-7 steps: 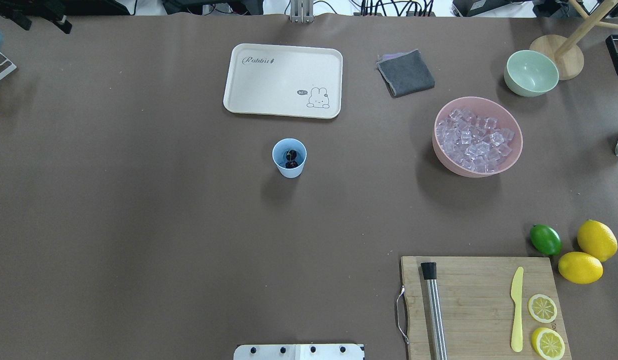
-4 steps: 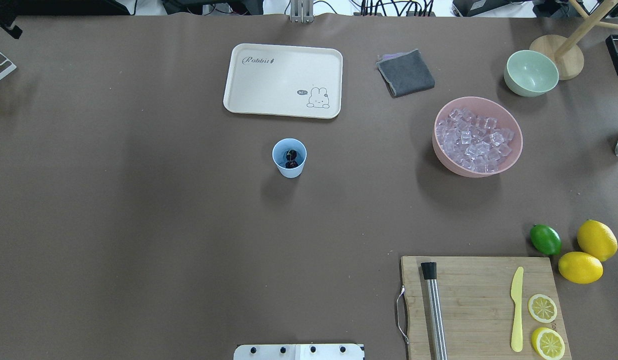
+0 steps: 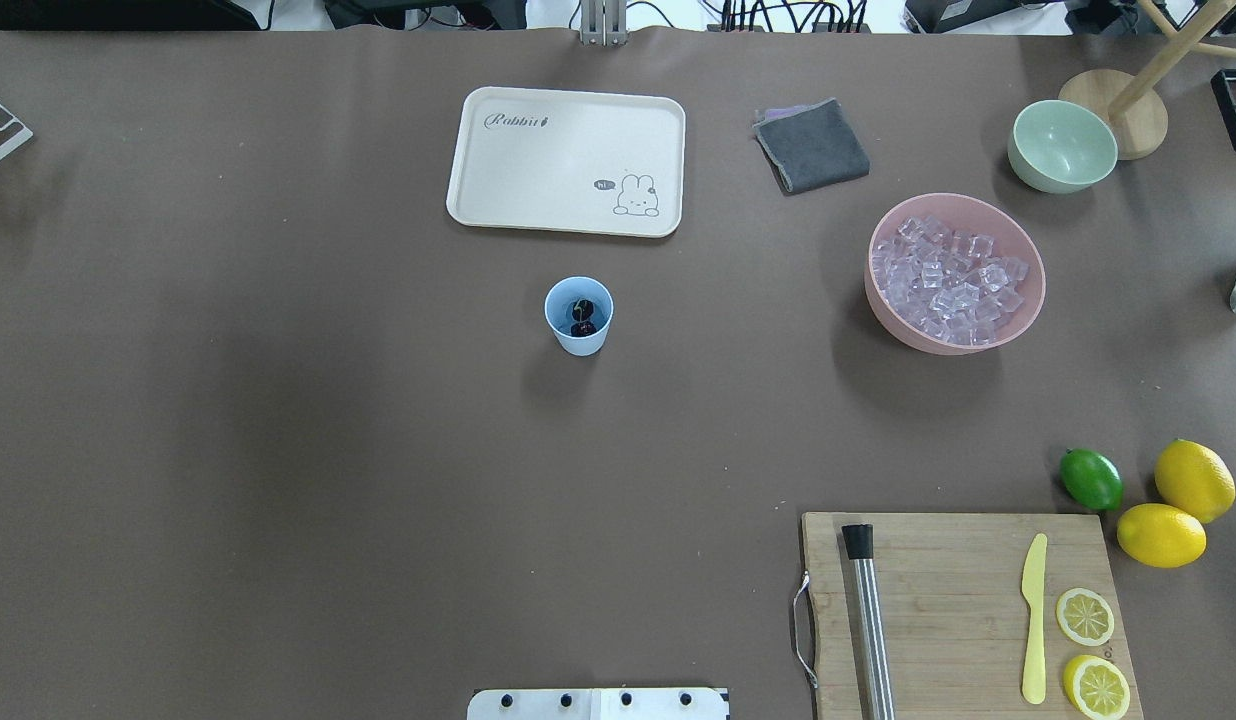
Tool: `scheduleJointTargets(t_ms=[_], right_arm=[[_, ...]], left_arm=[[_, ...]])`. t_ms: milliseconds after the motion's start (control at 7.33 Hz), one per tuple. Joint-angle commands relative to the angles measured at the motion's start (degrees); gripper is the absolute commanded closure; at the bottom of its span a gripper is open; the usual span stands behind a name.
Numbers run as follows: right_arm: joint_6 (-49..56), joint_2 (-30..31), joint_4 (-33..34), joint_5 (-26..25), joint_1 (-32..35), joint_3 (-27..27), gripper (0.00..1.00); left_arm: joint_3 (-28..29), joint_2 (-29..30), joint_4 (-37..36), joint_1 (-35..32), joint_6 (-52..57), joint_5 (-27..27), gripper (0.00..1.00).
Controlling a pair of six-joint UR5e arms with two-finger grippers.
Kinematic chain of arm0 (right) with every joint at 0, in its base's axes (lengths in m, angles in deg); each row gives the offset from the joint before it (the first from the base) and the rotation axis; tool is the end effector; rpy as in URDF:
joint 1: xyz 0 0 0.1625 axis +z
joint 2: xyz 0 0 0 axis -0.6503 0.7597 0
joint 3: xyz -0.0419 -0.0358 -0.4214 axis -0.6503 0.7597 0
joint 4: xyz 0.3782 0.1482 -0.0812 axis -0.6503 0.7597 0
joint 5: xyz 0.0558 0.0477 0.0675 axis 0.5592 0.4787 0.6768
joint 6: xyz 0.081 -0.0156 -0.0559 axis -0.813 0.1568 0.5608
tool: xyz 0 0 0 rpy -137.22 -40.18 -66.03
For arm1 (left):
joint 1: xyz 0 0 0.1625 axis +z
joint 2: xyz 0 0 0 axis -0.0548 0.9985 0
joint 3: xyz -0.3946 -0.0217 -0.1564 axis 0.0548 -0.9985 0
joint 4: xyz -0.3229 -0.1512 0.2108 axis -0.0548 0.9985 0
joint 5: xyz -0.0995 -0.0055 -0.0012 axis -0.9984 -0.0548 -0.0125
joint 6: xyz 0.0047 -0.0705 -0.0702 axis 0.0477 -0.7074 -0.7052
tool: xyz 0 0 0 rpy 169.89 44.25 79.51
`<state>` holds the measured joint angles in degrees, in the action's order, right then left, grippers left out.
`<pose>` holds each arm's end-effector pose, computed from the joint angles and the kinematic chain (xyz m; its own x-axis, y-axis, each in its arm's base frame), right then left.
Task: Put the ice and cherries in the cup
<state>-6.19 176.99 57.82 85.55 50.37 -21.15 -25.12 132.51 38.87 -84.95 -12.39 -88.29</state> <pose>0.0701 -0.4587 0.5571 0.6990 -0.2659 0.6638 0.1048 0.9564 0.2728 0.0285 -0.6561 0.5332 0.7023 0.2348 -0.6720 -0.0982 0.9670 0.2352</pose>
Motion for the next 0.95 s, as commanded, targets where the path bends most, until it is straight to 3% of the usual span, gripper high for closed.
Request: scheduleJointTargets(t_ms=[0,273,409,545,818], right_arm=[[-0.2,-0.1,-0.1,-3.1,-0.6,0.5,0.02],[0.4,0.5,-0.2,-3.3,-0.7,1.3,0.02],[0.3,0.5,-0.2,-3.2,-0.7,1.3,0.02],[0.4,0.5,-0.2,-3.2,-0.7,1.2,0.02],[0.3,-0.1,-0.2,-3.0,-0.7,1.3,0.02]], left_arm=[[-1.8,-1.2,2.5,0.6,0.0,0.1,0.02],[-2.3,-0.4,3.1,0.1,-3.0,-0.2,0.02],[-4.7,-3.8,6.1,0.1,-3.1,-1.0,0.02],[-4.8,-7.8,13.8,0.2,-3.8,-0.8,0.02],[-6.3,-11.3,14.8,-0.5,-3.7,-1.0,0.02]])
